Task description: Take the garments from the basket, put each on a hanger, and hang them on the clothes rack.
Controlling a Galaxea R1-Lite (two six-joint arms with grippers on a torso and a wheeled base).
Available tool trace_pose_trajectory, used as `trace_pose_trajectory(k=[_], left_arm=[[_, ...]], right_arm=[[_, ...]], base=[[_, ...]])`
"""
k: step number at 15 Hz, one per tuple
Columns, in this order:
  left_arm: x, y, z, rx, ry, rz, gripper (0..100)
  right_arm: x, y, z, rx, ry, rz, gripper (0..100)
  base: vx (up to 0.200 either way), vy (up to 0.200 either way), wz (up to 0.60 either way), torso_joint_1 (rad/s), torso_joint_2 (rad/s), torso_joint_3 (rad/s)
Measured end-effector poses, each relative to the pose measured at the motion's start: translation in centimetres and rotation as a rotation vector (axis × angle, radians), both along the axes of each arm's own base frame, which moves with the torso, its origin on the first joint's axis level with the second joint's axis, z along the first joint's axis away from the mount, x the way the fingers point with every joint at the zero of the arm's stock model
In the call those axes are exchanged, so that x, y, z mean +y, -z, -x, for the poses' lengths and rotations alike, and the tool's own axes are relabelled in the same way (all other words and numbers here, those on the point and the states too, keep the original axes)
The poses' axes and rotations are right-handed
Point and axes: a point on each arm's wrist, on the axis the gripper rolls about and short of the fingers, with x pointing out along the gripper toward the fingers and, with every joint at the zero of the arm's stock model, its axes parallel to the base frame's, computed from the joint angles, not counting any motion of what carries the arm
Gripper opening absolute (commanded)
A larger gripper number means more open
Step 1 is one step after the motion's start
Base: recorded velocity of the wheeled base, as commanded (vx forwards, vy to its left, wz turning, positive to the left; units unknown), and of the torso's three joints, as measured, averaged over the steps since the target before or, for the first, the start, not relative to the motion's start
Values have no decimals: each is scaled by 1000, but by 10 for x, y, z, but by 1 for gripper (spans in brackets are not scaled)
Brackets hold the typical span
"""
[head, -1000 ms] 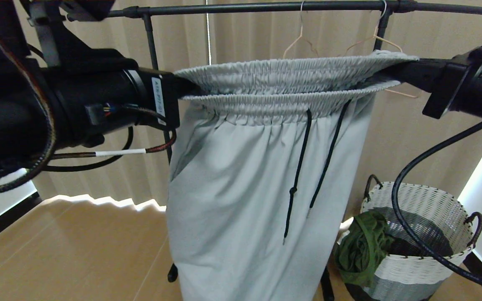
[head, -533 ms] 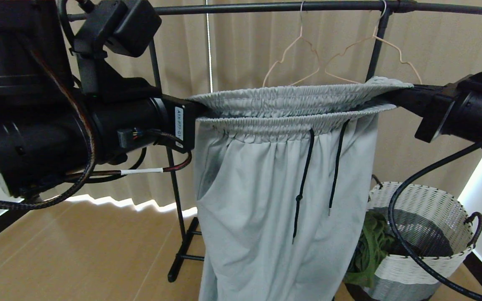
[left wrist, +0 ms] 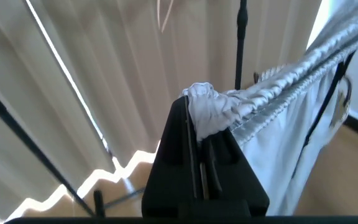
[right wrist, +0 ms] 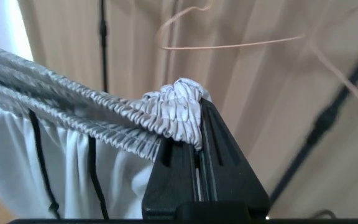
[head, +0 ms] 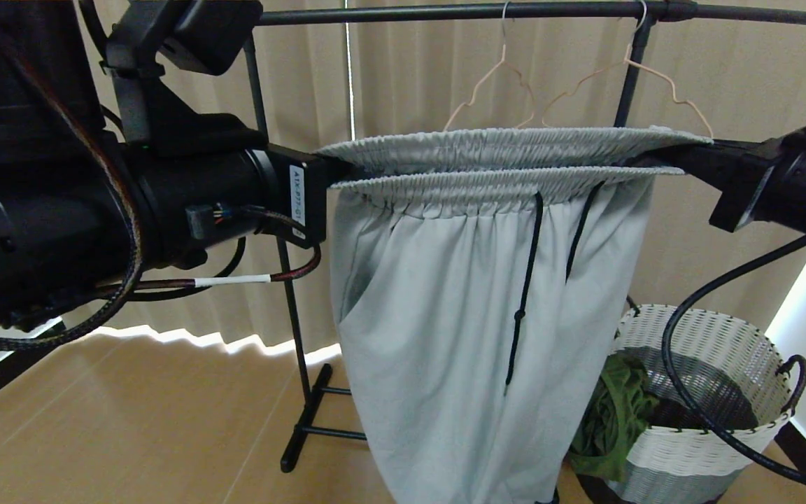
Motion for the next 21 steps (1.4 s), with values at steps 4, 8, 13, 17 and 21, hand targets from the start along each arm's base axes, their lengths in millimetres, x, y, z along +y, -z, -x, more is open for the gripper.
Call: trace_pose_trajectory(k=[4, 8, 13, 17, 21], left_arm=[[-7, -11, -9, -38, 1, 35, 0], [-29, -22, -37, -64, -6, 70, 0], [-47, -11, -58, -39, -7, 56, 0], [-46, -8, -58, -28, -10, 48, 0], [-31, -7, -40, -14, -9, 35, 0]], right_arm=[[-11, -6, 18, 12, 22, 5, 0], [-22, -8, 55, 40, -18, 14, 0], [-28, 3, 86, 54, -123, 22, 0], [-28, 4, 84, 45, -117, 28, 0], [-25, 0, 58, 14, -86, 29, 0]], base=[[0, 0, 0, 0, 0, 0], [0, 0, 0, 0, 0, 0], [0, 0, 0, 0, 0, 0], [0, 0, 0, 0, 0, 0], [0, 0, 0, 0, 0, 0]])
